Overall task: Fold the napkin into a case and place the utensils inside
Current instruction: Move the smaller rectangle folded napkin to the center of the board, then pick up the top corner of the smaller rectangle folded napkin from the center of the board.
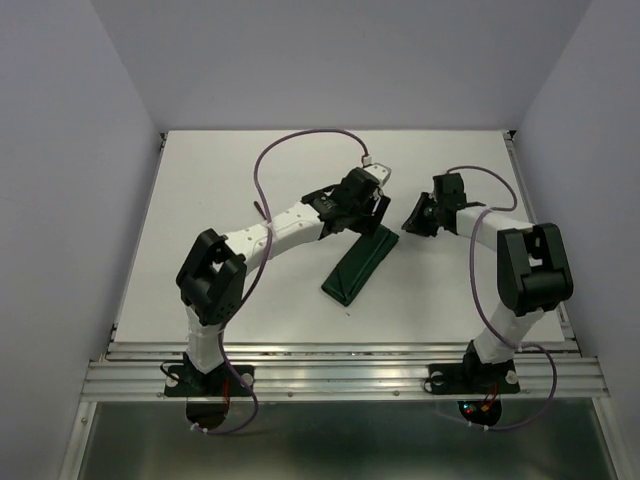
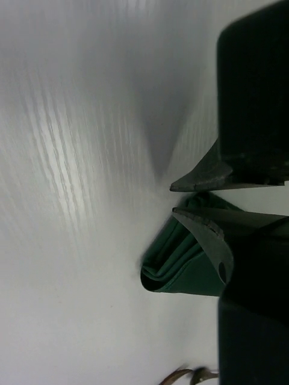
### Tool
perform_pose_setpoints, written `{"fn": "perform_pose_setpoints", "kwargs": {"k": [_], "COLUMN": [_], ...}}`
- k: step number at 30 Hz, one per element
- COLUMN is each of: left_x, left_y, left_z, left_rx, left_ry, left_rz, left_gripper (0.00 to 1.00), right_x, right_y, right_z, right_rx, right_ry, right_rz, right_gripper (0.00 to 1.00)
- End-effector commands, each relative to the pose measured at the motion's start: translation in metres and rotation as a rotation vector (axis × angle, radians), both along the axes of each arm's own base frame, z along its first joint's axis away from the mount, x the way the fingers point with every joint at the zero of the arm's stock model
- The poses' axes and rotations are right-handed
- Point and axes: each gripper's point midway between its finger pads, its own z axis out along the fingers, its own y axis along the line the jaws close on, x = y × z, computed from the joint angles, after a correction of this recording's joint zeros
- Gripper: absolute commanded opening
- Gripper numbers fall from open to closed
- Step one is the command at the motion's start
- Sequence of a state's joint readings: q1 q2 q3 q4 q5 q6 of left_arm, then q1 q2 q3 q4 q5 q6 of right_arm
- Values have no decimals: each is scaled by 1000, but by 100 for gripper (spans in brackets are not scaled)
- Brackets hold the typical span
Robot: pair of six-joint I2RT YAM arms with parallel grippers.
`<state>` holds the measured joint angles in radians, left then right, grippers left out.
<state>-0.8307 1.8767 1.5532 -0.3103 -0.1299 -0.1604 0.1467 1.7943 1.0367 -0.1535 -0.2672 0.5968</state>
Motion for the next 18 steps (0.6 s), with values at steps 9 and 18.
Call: {"fn": "perform_pose_setpoints", "kwargs": {"k": [9, 18], "left_x": [-18, -21], "left_y": [-60, -86], "left_z": [8, -16], "left_rx": [-27, 29], "left_ry": [-35, -17], "left_rz": [-120, -184], "left_gripper": [77, 83], "right_x": [-25, -63], "right_y": [-99, -97], "right_z": [39, 13], "right_rx": [-276, -235], "right_ry": [-104, -36], "right_rz": [-391, -427], "right_gripper": [39, 41]}}
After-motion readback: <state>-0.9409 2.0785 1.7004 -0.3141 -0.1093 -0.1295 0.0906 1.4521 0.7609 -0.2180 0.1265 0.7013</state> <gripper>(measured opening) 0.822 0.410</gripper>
